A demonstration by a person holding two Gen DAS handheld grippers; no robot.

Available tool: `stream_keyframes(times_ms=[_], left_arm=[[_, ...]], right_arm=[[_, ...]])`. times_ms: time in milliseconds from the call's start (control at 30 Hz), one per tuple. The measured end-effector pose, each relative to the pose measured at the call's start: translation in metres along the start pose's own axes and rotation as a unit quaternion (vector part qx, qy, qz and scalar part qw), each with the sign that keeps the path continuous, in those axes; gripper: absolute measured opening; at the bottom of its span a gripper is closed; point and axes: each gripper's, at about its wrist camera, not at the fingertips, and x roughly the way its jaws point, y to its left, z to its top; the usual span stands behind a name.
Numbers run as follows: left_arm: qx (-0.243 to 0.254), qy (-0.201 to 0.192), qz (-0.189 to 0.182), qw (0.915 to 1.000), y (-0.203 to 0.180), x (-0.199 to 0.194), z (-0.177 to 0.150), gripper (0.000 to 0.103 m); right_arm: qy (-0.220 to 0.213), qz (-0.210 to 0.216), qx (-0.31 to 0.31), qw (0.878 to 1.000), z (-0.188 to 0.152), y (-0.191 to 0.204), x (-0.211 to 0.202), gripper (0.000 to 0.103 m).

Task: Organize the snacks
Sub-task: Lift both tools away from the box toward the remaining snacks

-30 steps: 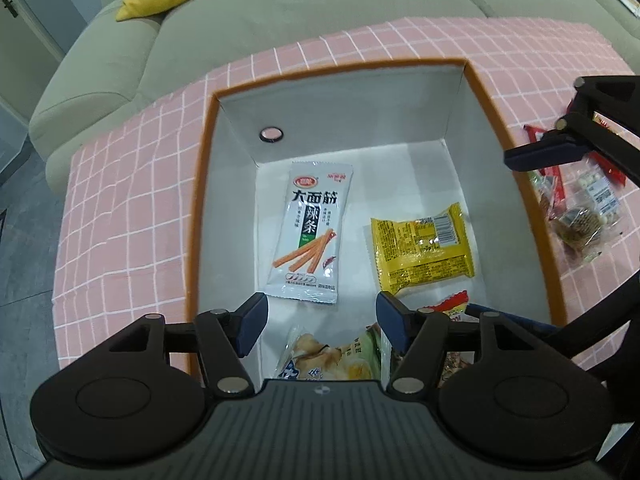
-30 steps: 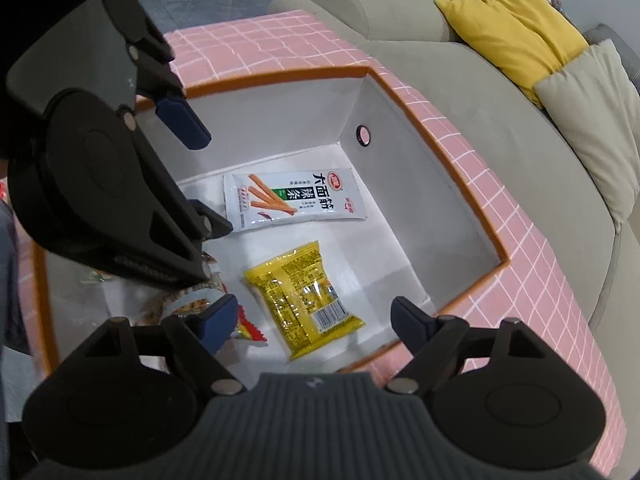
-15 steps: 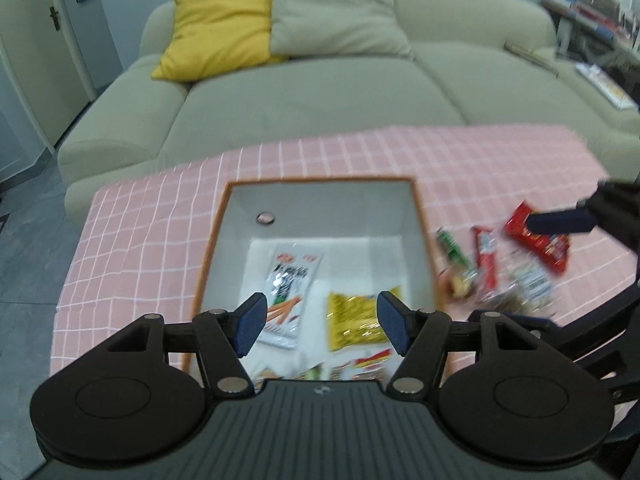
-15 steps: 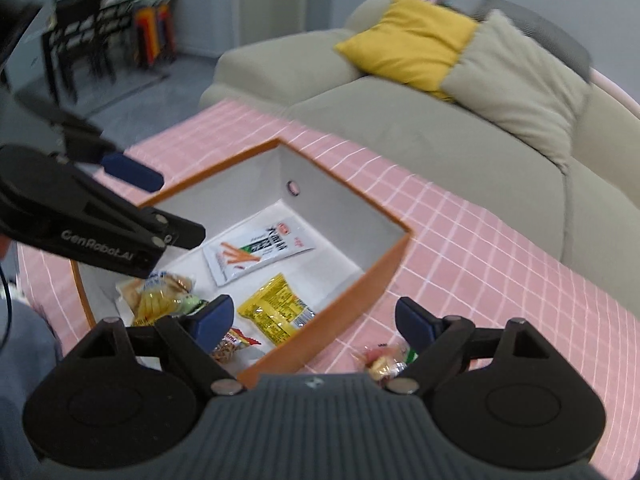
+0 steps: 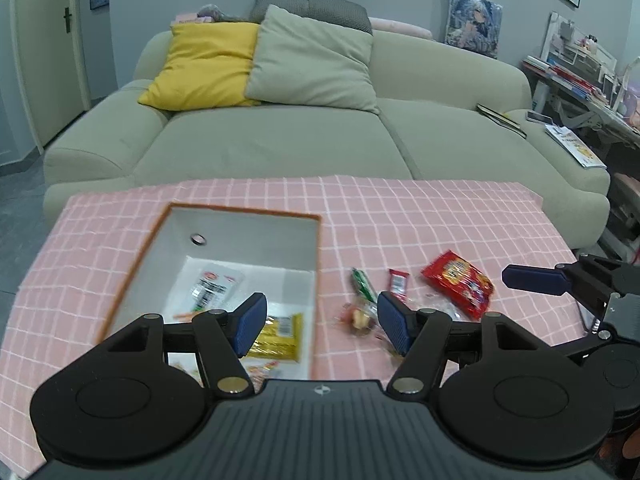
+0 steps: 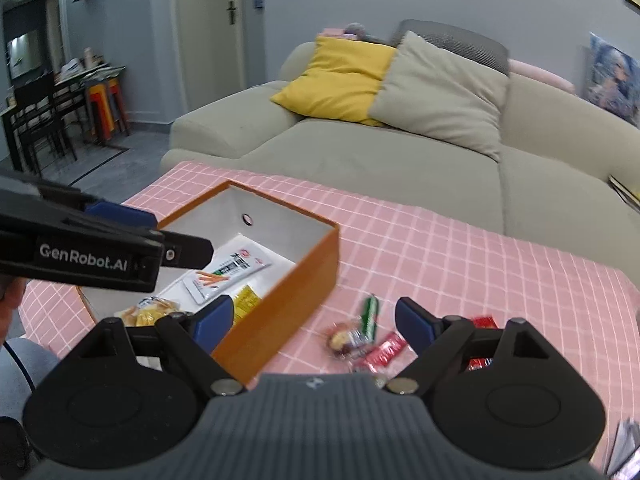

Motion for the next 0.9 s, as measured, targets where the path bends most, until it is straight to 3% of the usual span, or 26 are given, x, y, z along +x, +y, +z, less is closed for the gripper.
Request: stream_keyframes(times_ms=[267, 433, 900], left_arm=[[0.022, 0.018, -0.045, 0.9986, -0.033, 0.015, -0.022, 0.075], [0.036, 0.039, -0.064, 0.9966, -0.052, 0.033, -0.032, 0.075], [-0.01, 0.087, -0.065, 0.9941, -0.07, 0.104, -0.041, 0.074]], right_arm=[[0.008, -0.037, 0.044, 0.998, -0.044, -0.036, -0.004, 0.084], [0.029, -0.062, 0.063, 0.996, -0.07, -0.06, 0.004, 0.077], [0.084, -0.082, 0.096, 0.988, -0.097, -0.098, 0.057, 0.065]])
